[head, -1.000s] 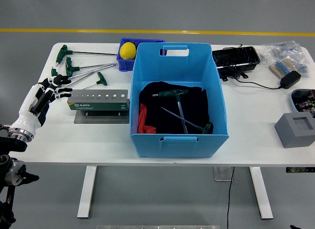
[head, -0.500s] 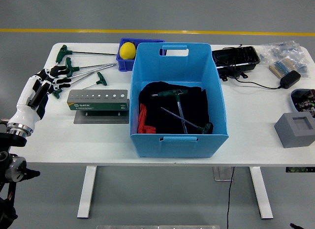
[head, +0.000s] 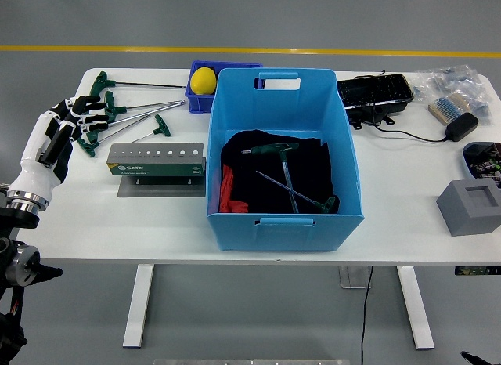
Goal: Lift tool from toolbox,place it in box,lift tool from toolbox,place it in box
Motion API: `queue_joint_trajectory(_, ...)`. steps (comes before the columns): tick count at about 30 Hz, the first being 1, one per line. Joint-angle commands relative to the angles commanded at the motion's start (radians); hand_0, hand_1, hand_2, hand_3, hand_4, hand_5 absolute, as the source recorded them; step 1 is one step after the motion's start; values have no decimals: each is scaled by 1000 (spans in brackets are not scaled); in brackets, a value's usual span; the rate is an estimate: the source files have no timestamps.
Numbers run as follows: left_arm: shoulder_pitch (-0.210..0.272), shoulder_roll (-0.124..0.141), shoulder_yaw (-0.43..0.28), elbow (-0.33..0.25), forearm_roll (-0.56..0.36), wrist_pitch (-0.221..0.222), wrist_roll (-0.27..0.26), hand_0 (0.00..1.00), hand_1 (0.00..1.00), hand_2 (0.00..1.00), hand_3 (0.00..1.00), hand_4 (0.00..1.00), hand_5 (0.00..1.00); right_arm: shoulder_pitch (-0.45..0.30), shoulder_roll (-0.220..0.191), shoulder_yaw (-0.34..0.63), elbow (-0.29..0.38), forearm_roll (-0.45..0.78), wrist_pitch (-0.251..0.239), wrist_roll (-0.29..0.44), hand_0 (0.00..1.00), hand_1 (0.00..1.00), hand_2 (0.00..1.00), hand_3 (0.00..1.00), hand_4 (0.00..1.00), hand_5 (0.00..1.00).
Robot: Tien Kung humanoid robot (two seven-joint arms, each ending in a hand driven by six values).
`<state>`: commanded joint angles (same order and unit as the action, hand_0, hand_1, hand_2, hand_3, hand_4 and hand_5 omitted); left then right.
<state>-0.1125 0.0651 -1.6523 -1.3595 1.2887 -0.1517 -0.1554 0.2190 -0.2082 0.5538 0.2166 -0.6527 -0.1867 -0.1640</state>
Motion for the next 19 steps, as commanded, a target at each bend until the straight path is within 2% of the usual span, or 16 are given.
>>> queue_joint_trajectory(19,2,-4,-1,-4,0,1,5,551,593,679,647,914,753,1,-2,-3,1,2,2,-1,616,595,669,539,768,659)
